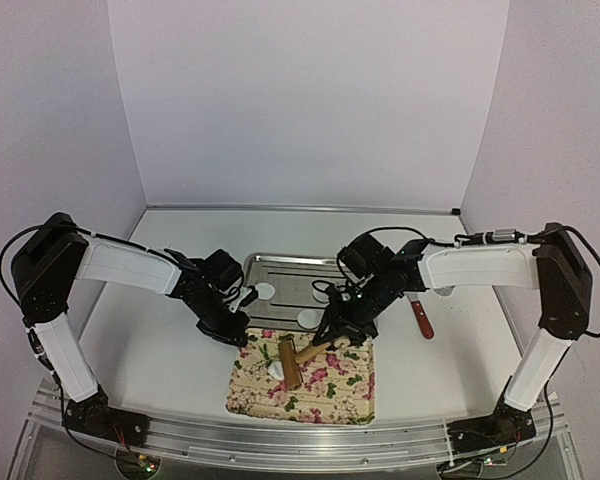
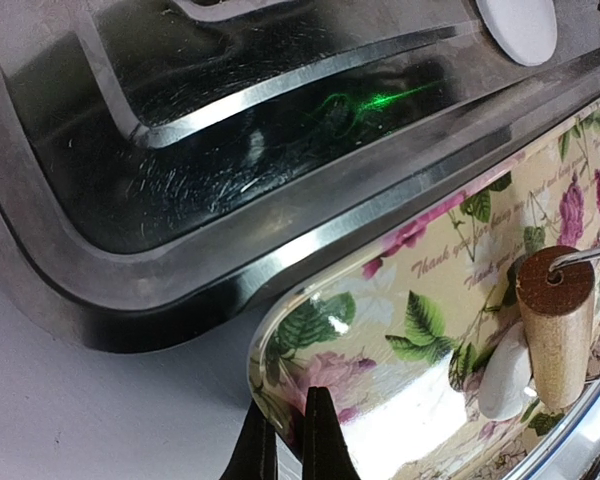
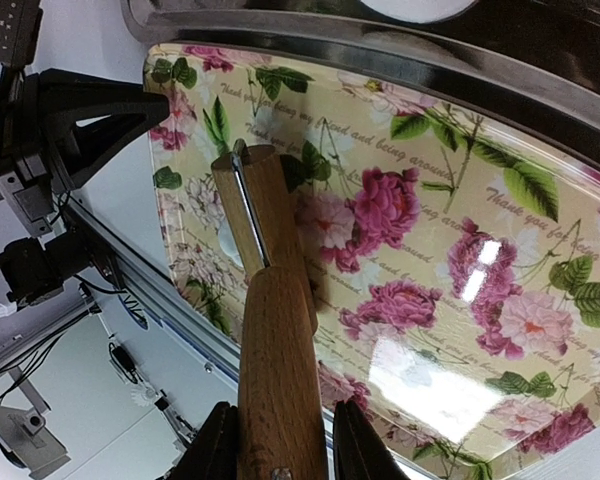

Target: Roll out the dumpling wrappers from the dough

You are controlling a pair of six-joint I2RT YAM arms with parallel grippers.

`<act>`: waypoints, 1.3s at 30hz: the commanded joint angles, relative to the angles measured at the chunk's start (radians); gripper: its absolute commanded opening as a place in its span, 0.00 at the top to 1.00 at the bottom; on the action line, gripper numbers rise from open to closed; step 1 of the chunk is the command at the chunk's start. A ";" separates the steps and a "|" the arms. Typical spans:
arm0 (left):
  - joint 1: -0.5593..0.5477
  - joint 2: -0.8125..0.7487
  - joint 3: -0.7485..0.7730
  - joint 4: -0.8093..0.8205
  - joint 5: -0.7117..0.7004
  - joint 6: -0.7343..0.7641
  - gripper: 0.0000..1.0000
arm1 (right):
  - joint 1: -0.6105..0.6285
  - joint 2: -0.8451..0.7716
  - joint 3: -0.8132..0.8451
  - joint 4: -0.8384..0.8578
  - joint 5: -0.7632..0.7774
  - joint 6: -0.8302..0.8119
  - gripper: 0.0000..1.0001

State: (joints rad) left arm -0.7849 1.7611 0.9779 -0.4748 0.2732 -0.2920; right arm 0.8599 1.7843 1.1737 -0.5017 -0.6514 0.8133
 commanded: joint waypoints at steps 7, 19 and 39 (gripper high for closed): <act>-0.040 0.026 0.007 -0.025 0.031 0.056 1.00 | 0.078 0.176 -0.079 -0.045 0.350 0.044 1.00; -0.043 0.022 0.008 -0.025 0.028 0.055 1.00 | 0.128 0.249 -0.008 -0.039 0.349 0.078 1.00; -0.050 0.022 0.010 -0.025 0.023 0.054 1.00 | 0.163 0.323 0.062 -0.034 0.329 0.098 1.00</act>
State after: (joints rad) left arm -0.7849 1.7607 0.9883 -0.5113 0.2327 -0.2920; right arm 0.9684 1.9235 1.3193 -0.4234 -0.6196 0.8975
